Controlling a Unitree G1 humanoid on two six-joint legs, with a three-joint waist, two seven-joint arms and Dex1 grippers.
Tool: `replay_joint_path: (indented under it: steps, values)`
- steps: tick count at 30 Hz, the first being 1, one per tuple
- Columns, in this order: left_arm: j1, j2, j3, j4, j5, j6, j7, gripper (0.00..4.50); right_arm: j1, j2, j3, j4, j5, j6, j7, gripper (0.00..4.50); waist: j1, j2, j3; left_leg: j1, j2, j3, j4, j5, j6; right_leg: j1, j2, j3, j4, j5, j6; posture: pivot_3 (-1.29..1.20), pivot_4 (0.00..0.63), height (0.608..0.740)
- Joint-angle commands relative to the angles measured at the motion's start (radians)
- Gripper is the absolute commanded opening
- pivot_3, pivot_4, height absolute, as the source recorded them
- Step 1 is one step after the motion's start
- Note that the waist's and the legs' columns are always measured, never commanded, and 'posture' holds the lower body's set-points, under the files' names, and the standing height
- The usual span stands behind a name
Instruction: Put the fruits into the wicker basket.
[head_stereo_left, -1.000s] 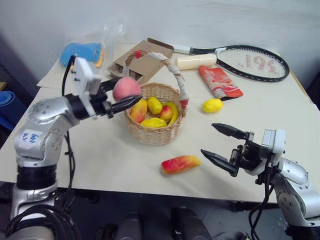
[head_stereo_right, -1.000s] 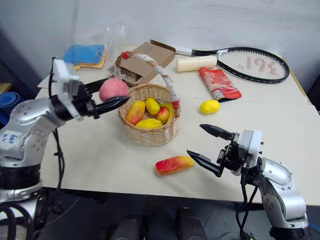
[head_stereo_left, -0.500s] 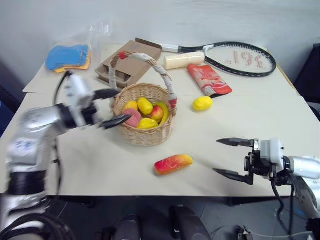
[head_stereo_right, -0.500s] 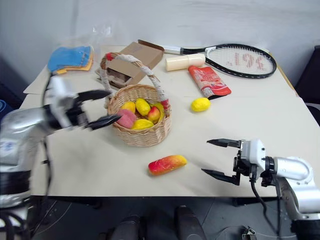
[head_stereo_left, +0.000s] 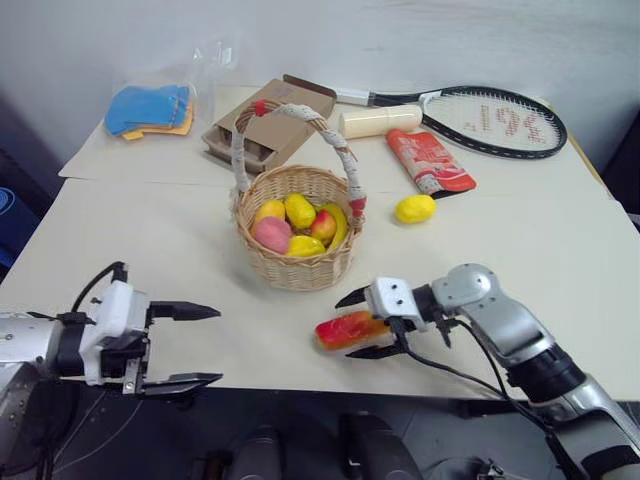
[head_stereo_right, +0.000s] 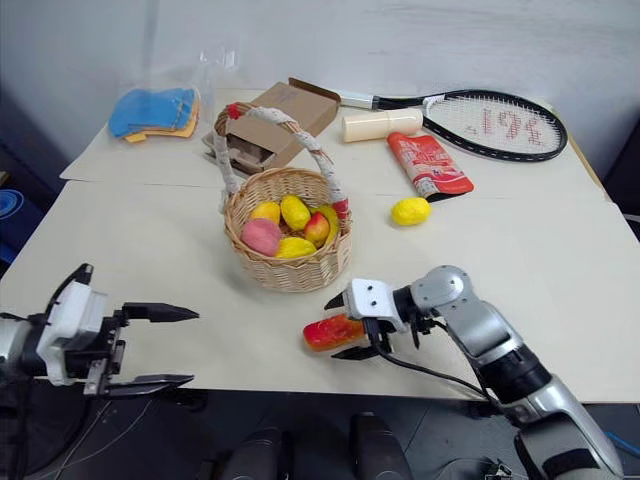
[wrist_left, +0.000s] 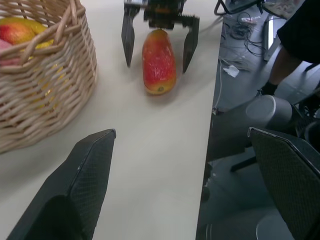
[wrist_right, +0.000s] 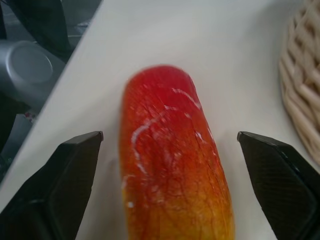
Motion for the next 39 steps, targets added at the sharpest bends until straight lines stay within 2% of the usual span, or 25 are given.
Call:
replay_joint_path:
  steps: [1, 4, 6, 9, 12, 15, 16, 18, 19, 22, 25, 26, 29, 33, 36, 39]
  values:
    - [0.031, 0.001, 0.060, -0.009, -0.008, -0.018, 0.010, 4.50, -0.015, 0.001, -0.012, -0.037, 0.044, -0.013, 0.071, 3.27, -0.001, 0.000, 0.000, 0.000, 0.000, 0.000, 0.000, 0.000, 0.000, 0.000, 0.000, 0.000, 0.000, 0.000, 0.000, 0.00, 0.150, 0.740]
    - [0.027, -0.002, 0.101, -0.001, -0.036, -0.004, 0.032, 4.50, -0.022, 0.008, -0.058, -0.098, 0.140, 0.041, 0.112, 2.21, -0.006, 0.000, 0.000, 0.000, 0.001, 0.000, 0.000, 0.000, 0.000, 0.000, 0.002, 0.000, 0.001, 0.000, 0.000, 0.00, 0.150, 0.740]
    - [-0.015, -0.036, 0.148, -0.015, -0.146, 0.063, 0.114, 4.50, -0.052, 0.077, -0.137, -0.160, 0.275, 0.160, 0.043, 1.87, -0.009, 0.000, 0.000, 0.001, 0.001, 0.000, 0.000, 0.000, 0.000, 0.000, 0.002, 0.000, 0.001, 0.000, 0.000, 0.00, 0.150, 0.740]
    - [-0.041, -0.066, 0.217, -0.040, -0.291, 0.149, 0.212, 4.50, -0.117, 0.170, -0.212, -0.218, 0.379, 0.301, -0.086, 1.87, -0.024, 0.000, 0.000, 0.001, 0.002, -0.001, 0.000, 0.000, 0.000, 0.000, 0.002, 0.000, 0.004, 0.000, 0.000, 0.00, 0.150, 0.740]
    - [-0.014, -0.079, 0.259, -0.049, -0.316, 0.171, 0.252, 4.50, -0.190, 0.251, -0.236, -0.240, 0.388, 0.413, -0.239, 1.87, -0.029, 0.000, 0.000, 0.001, 0.003, -0.003, -0.001, -0.001, -0.002, -0.001, 0.002, -0.002, 0.004, 0.000, 0.000, 0.00, 0.150, 0.740]
    - [-0.002, -0.115, 0.268, -0.048, -0.303, 0.157, 0.312, 4.50, -0.311, 0.395, -0.169, -0.158, 0.137, 0.547, -0.644, 1.87, -0.036, 0.000, 0.000, -0.002, 0.003, -0.002, -0.001, -0.001, -0.005, -0.006, 0.001, -0.001, 0.007, -0.001, -0.002, 0.00, 0.150, 0.740]
    - [0.000, -0.122, 0.265, -0.052, -0.300, 0.154, 0.322, 4.50, -0.330, 0.422, -0.145, -0.135, 0.074, 0.570, -0.725, 1.87, -0.041, -0.001, 0.000, -0.005, 0.002, -0.001, 0.000, 0.000, -0.007, -0.011, 0.000, 0.000, 0.010, -0.002, -0.003, 0.00, 0.150, 0.740]
    - [0.004, -0.126, 0.257, -0.062, -0.299, 0.152, 0.330, 4.50, -0.342, 0.443, -0.114, -0.114, 0.018, 0.605, -0.782, 1.87, -0.043, -0.003, -0.002, -0.013, 0.002, -0.002, 0.002, 0.002, -0.009, -0.020, 0.000, 0.000, 0.013, -0.002, -0.004, 0.00, 0.150, 0.740]
    - [0.012, -0.130, 0.249, -0.069, -0.293, 0.149, 0.331, 4.50, -0.342, 0.447, -0.090, -0.107, -0.002, 0.617, -0.792, 2.21, -0.041, -0.003, -0.002, -0.017, 0.002, -0.003, 0.002, 0.003, -0.010, -0.024, 0.000, -0.001, 0.015, -0.002, -0.004, 0.00, 0.150, 0.740]
    - [0.026, -0.128, 0.237, -0.079, -0.285, 0.141, 0.331, 4.50, -0.330, 0.459, -0.078, -0.117, -0.013, 0.584, -0.793, 3.19, -0.045, -0.003, -0.002, -0.019, 0.000, -0.002, 0.002, 0.002, -0.009, -0.025, 0.000, -0.001, 0.015, -0.003, -0.005, 0.00, 0.150, 0.740]
    - [0.024, -0.121, 0.238, -0.073, -0.290, 0.140, 0.331, 4.50, -0.291, 0.442, -0.110, -0.209, 0.074, 0.510, -0.682, 4.26, -0.050, -0.003, -0.002, -0.019, 0.000, -0.002, 0.003, 0.001, -0.007, -0.025, 0.000, -0.001, 0.015, -0.003, -0.005, 0.00, 0.150, 0.740]
    - [0.023, -0.117, 0.236, -0.070, -0.287, 0.137, 0.326, 4.50, -0.270, 0.431, -0.134, -0.237, 0.098, 0.459, -0.650, 4.48, -0.051, -0.003, -0.002, -0.019, 0.000, -0.002, 0.002, 0.001, -0.007, -0.025, 0.000, -0.001, 0.015, -0.003, -0.005, 0.00, 0.150, 0.740]
    - [0.019, -0.109, 0.229, -0.064, -0.282, 0.132, 0.320, 4.50, -0.197, 0.371, -0.219, -0.291, 0.184, 0.339, -0.527, 4.48, -0.051, -0.003, -0.002, -0.019, 0.001, -0.002, 0.002, 0.001, -0.007, -0.025, 0.001, -0.001, 0.014, -0.003, -0.005, 0.00, 0.150, 0.740]
    - [0.006, -0.100, 0.216, -0.052, -0.277, 0.124, 0.309, 4.50, -0.044, 0.172, -0.330, -0.386, 0.413, 0.289, -0.177, 4.48, -0.038, -0.003, -0.002, -0.018, 0.000, -0.004, 0.002, 0.001, -0.006, -0.021, 0.000, -0.003, 0.012, -0.003, -0.004, 0.00, 0.150, 0.740]
    - [-0.020, -0.094, 0.195, -0.036, -0.256, 0.100, 0.303, 4.50, 0.084, 0.027, -0.421, -0.366, 0.444, 0.335, -0.150, 4.48, -0.031, -0.003, -0.001, -0.012, 0.001, -0.005, 0.001, 0.000, -0.005, -0.013, 0.001, -0.004, 0.007, -0.003, -0.004, 0.00, 0.150, 0.740]
    - [-0.093, -0.084, 0.178, -0.046, -0.294, 0.128, 0.353, 4.50, 0.211, -0.027, -0.557, -0.158, 0.299, 0.092, -0.226, 4.48, -0.027, -0.003, -0.001, -0.009, 0.001, -0.005, 0.001, 0.000, -0.005, -0.010, 0.002, -0.004, 0.007, -0.003, -0.004, 0.00, 0.150, 0.740]
